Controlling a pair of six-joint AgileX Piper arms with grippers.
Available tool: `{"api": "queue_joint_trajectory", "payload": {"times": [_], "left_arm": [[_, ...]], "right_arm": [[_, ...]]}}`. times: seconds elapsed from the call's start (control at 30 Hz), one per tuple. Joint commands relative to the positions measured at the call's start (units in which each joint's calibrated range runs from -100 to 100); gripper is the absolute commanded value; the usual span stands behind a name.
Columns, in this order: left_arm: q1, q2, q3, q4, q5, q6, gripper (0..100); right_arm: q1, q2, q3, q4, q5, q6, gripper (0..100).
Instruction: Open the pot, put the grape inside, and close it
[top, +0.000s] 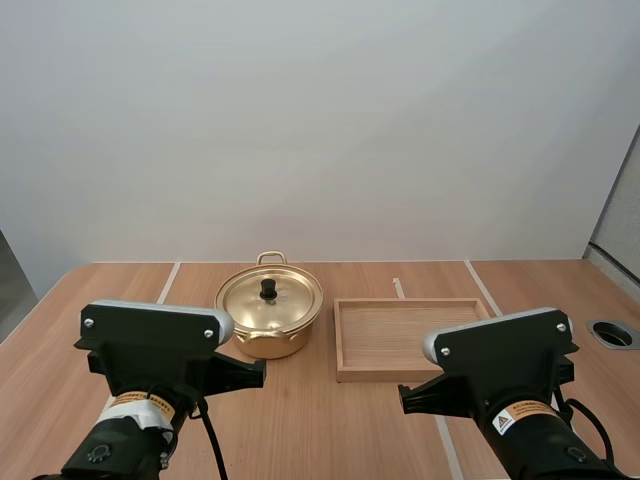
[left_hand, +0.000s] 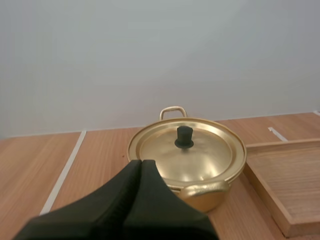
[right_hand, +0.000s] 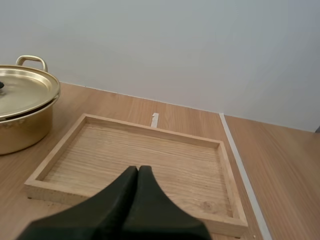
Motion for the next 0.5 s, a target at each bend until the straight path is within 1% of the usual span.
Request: {"api": "queue_joint_trajectory", "payload": {"times": [0.0,0.07,0.1,0.17,0.27,0.37,0.47], "left_arm": [[0.12,-0.37,0.0,-0.99,4.23,0.45,0],[0.22,-1.32,0.0,-0.99,6.09,0.14,0],[0.6,-2.1,0.0,-1.11,6.64,-0.12,0],[1.86,-5.01,0.0,-1.11,7.54,-0.35,0],[3.35,-8.7,0.0,-1.51,10.67,-0.58,0],[3.58,-8.7,0.0,-1.82,14.16,-0.58,0],[3.58,-8.7,0.0,-1.82,14.35,-0.58,0]], "right_arm": [[0.08,-1.19,0.0,-5.57,0.78,7.72,0],[0.08,-1.38,0.0,-5.83,1.49,9.32,0],[0.08,-1.38,0.0,-5.53,1.93,9.53,0],[0.17,-1.38,0.0,-5.43,3.32,9.75,0],[0.35,-1.38,0.0,-4.53,3.66,9.98,0],[0.35,-1.38,0.0,-3.96,4.81,9.98,0],[0.35,-1.38,0.0,-3.83,4.92,9.98,0]]}}
